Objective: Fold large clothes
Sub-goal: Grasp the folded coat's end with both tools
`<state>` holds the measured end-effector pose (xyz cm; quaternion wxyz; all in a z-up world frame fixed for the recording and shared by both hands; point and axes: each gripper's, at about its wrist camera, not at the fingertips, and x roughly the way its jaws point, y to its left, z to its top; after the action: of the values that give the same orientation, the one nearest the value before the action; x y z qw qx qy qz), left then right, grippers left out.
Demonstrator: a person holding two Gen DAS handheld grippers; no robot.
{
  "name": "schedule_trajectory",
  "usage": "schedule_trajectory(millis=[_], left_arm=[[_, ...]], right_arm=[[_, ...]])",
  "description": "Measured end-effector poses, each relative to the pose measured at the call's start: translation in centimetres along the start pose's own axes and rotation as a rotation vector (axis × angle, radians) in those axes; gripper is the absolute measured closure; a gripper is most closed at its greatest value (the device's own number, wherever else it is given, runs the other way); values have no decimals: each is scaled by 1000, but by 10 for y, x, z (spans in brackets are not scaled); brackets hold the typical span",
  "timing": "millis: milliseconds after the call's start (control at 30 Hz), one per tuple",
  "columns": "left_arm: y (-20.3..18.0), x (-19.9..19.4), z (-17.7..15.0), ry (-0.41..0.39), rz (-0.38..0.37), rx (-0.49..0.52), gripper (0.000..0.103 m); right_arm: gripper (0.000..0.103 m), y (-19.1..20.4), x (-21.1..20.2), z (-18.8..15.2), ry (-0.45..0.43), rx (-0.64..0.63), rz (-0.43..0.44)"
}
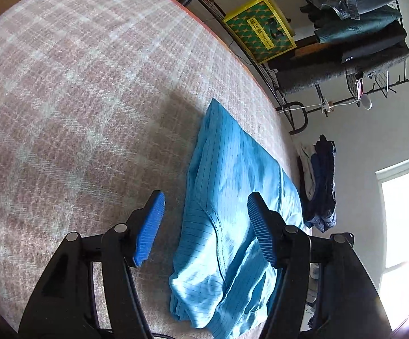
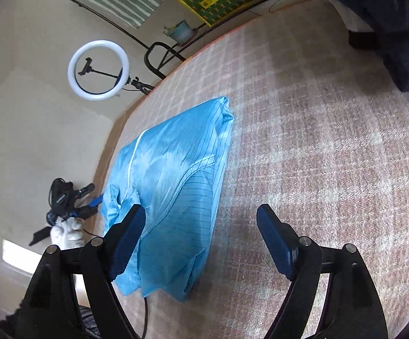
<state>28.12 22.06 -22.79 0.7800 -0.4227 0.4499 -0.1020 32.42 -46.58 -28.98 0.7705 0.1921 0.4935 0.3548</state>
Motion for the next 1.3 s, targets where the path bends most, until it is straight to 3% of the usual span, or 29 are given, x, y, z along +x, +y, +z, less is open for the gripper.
schedule_trajectory(millis=[133, 267, 333, 433, 633, 900, 1033, 1100, 1300], left_arm=[[2, 15, 4, 40, -20, -3, 40], [3, 29, 8, 96, -48, 9, 40], [5, 36, 10, 118, -54, 11, 40], [4, 40, 13, 126, -82, 9, 41], [0, 55, 14, 163, -100, 15, 62], [-1, 64, 15, 180, -134, 6, 66], [-7, 66, 13, 180, -119, 26, 66], [-13, 67, 12, 166, -72, 62, 76], [-30, 64, 5, 127, -8, 134, 90]], right_arm=[[23, -16, 10, 5, 12, 65, 26], [27, -14, 20, 8, 22, 46, 60], [40, -14, 24, 9, 40, 56, 89], [51, -13, 33, 9, 63, 50, 99], [71, -13, 48, 13, 94, 64, 155], [72, -8, 59, 18, 105, 83, 246], [72, -3, 66, 18, 112, 82, 270], [72, 3, 72, 18, 120, 74, 267], [89, 10, 76, 16, 128, 56, 180]])
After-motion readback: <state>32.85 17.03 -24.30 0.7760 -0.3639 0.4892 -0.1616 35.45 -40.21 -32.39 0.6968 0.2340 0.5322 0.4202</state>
